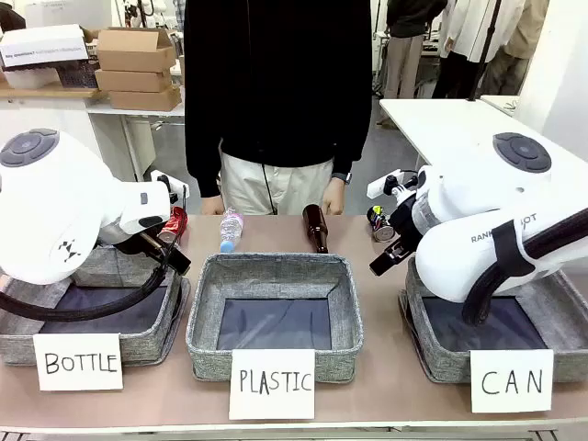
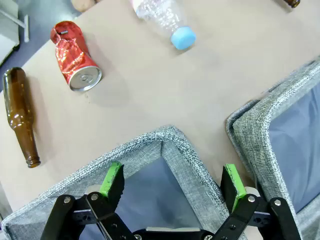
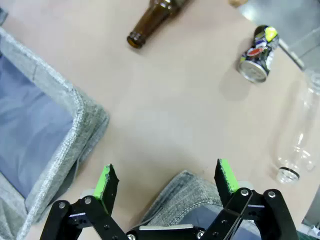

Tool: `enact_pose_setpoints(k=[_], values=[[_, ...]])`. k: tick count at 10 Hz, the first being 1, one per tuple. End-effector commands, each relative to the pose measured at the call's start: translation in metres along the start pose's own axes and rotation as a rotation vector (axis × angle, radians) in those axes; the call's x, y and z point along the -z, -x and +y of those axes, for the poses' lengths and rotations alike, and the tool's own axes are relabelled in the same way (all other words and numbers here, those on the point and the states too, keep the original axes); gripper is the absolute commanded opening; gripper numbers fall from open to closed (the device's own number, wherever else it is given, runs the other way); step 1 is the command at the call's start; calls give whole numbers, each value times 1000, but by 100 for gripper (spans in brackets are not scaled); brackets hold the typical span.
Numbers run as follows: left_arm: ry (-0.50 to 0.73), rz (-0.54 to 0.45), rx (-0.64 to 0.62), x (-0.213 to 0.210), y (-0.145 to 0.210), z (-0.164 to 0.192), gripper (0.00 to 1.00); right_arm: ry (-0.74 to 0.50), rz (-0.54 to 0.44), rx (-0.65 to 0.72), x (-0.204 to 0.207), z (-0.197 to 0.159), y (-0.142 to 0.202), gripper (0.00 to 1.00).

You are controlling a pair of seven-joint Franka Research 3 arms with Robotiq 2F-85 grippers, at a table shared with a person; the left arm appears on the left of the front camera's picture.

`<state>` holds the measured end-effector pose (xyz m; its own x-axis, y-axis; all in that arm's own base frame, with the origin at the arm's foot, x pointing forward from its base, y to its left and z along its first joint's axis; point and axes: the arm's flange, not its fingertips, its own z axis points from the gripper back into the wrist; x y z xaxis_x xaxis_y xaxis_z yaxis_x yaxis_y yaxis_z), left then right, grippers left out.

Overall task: Sort the can waste into the basket.
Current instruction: Pick up the can waste from the table and place it in the right Fabric basket.

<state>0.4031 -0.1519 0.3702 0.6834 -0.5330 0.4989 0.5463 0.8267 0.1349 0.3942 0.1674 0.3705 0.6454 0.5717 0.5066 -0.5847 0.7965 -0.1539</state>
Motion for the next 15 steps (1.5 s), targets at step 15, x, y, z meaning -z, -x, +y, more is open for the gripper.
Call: enact_pose_setpoints(k=[15], values=[[10, -38, -22, -47, -9, -3, 100, -19, -78, 34, -52, -1, -3, 100]])
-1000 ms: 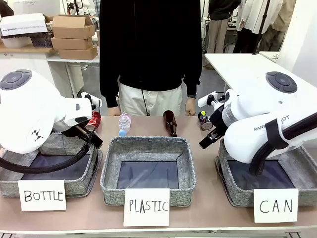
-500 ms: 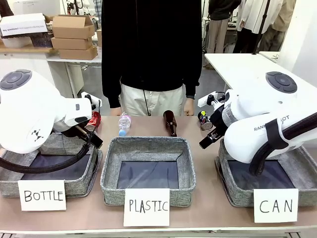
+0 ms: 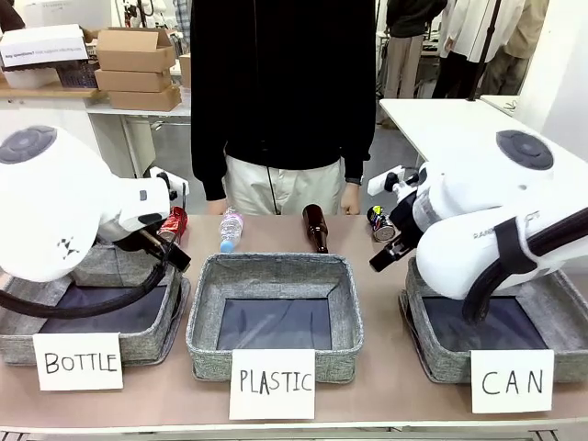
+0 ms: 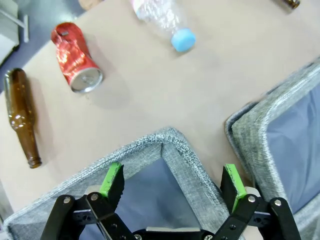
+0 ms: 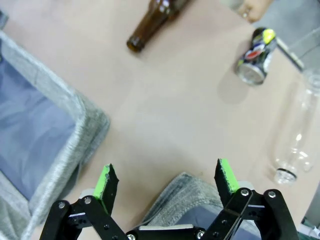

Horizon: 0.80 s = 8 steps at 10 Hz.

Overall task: Sort the can waste into the basket.
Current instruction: Pick up the can waste from the table and place it in the right Fabric basket.

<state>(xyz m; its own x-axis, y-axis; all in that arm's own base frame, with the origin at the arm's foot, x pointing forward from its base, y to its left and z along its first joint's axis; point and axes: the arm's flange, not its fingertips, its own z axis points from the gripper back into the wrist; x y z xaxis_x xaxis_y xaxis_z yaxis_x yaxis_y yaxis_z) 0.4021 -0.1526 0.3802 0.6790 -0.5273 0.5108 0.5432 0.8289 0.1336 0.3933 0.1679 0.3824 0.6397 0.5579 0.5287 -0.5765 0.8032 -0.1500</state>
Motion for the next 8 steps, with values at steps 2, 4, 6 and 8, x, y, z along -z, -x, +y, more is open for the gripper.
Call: enact_pose_setpoints(k=[2, 4, 6, 8], values=[[-114, -145, 97, -141, 0, -19, 100, -21, -194, 123, -171, -1, 17, 100], [-95, -243, 194, -195, 26, -38, 100, -44, -217, 129, -235, 7, 60, 100], [-113, -154, 91, -133, -34, -10, 100, -23, -229, 113, -210, -14, -23, 100], [167, -296, 180, -196, -30, -21, 100, -146, -240, 173, -244, -23, -9, 100]])
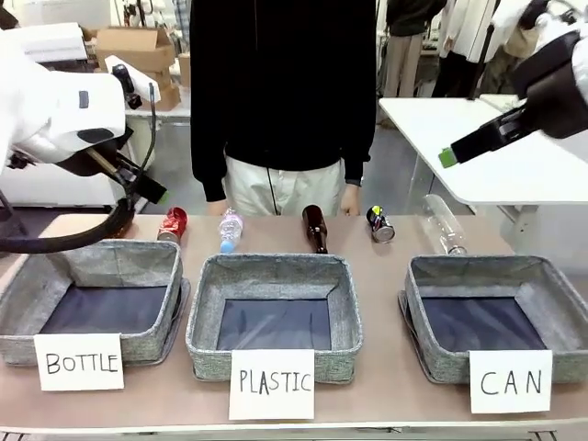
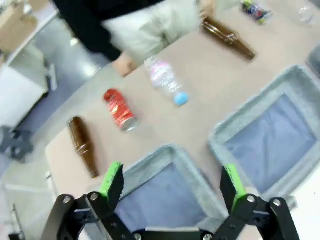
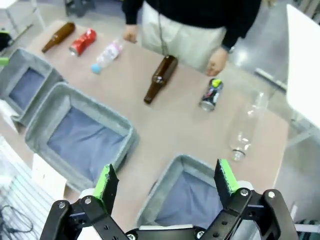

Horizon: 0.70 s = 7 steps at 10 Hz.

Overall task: Sort the can waste into the basket.
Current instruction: Pick up the can waste from the table and place it in the right Fabric basket.

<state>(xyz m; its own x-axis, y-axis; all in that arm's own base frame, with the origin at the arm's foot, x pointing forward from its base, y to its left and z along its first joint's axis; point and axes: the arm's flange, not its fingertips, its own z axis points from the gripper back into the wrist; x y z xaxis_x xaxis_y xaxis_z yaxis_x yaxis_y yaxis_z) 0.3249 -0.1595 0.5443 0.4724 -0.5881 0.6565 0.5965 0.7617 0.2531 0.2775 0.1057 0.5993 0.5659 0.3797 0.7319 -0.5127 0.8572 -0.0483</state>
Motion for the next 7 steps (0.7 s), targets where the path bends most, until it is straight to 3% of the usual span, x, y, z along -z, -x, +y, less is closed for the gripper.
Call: enact_pose_setpoints(k=[1, 2, 3, 4, 6, 7], values=[[484, -267, -105, -36, 12, 26, 100, -389, 50, 335, 7, -30, 5, 100], [724, -408, -238, -49, 29, 53, 100, -653, 116, 630, 8, -56, 13, 100], [831, -505, -379, -50, 48, 77, 100, -739, 201, 884, 19, -82, 24, 100], [923, -593, -496, -44, 67, 93, 100, -851, 209, 1046, 29, -108, 40, 100], [988, -728, -649, -27, 108, 115, 100, -938, 108, 1209, 37, -150, 72, 100], [976, -749, -699, -21, 121, 121, 100, -914, 20, 1267, 38, -160, 82, 100]])
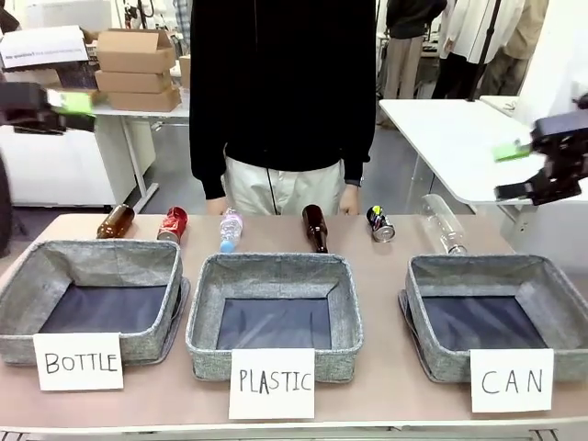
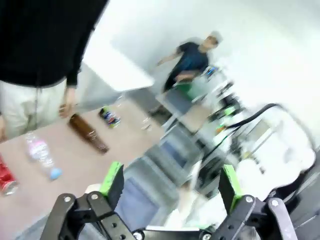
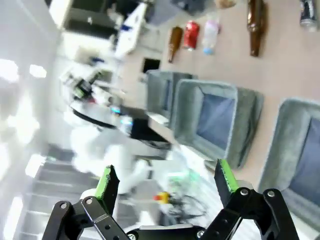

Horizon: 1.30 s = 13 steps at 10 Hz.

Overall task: Sort the can waste into the basket.
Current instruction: Pick up the can waste from the table and place it in the right Fabric basket.

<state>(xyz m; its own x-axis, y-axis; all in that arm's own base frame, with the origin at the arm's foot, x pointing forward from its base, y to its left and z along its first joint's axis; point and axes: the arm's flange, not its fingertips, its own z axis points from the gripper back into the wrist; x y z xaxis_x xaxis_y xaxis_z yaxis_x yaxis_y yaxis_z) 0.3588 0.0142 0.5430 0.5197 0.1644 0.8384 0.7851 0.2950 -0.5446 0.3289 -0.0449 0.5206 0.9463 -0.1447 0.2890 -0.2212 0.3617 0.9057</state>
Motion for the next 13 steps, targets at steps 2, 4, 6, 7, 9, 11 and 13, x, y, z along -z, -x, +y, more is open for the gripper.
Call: enact_pose_setpoints(k=[2, 4, 6, 7, 9, 11, 13], values=[[-171, -130, -293, -4, 44, 18, 100, 0, 0, 0, 0, 0, 0, 100], [48, -88, -118, -14, 6, 20, 100, 0, 0, 0, 0, 0, 0, 100], [48, -88, -118, -14, 6, 20, 100, 0, 0, 0, 0, 0, 0, 100], [48, -88, -118, -14, 6, 20, 100, 0, 0, 0, 0, 0, 0, 100], [48, -88, -118, -14, 6, 20, 100, 261, -68, -29, 27, 20, -10, 100], [48, -88, -118, -14, 6, 20, 100, 943, -50, -293, 110, 39, -83, 100], [48, -88, -118, -14, 6, 20, 100, 1118, 41, -383, 153, 35, -137, 100]])
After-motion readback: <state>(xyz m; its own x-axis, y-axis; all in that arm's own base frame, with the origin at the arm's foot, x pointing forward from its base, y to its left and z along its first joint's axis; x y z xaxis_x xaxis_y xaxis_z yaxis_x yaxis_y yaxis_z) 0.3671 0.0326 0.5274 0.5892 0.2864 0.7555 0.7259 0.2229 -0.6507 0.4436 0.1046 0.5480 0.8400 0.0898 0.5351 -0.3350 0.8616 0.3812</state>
